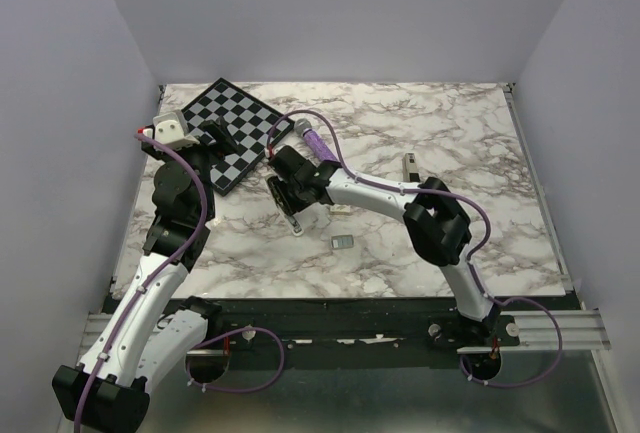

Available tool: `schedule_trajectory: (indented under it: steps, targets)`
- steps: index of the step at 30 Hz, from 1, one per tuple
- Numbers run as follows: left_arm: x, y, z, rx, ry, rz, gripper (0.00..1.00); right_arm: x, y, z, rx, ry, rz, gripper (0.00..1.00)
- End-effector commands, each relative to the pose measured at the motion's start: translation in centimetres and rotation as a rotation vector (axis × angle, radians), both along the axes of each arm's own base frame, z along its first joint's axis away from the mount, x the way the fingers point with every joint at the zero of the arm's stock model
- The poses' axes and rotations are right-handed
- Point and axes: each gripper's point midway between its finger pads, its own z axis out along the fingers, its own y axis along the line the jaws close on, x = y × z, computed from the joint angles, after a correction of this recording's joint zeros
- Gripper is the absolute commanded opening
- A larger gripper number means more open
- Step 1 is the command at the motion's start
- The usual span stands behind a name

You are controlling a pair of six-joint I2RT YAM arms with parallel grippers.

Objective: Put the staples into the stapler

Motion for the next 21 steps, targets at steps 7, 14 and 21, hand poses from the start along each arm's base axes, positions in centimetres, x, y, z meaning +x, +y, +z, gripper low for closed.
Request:
schedule_trajectory:
  steps: [7,14,21]
  targets:
    - [-0.3,0.5,0.5,-0.002,-0.026,0.021,0.99,-1.7,-0.7,-1.2,-0.043,0.075,0.058,0.47]
    - [-0.2,0.4,0.4,-0.002,-0.022,0.016,0.99,-2.8,-1.2,-1.3,-0.051,0.115,0.09,0.47]
    - [-0.1,0.3,0.4,-0.003,-0.021,0.009,0.99,-3.4,-1.9,-1.1,-0.067,0.128,0.101,0.47]
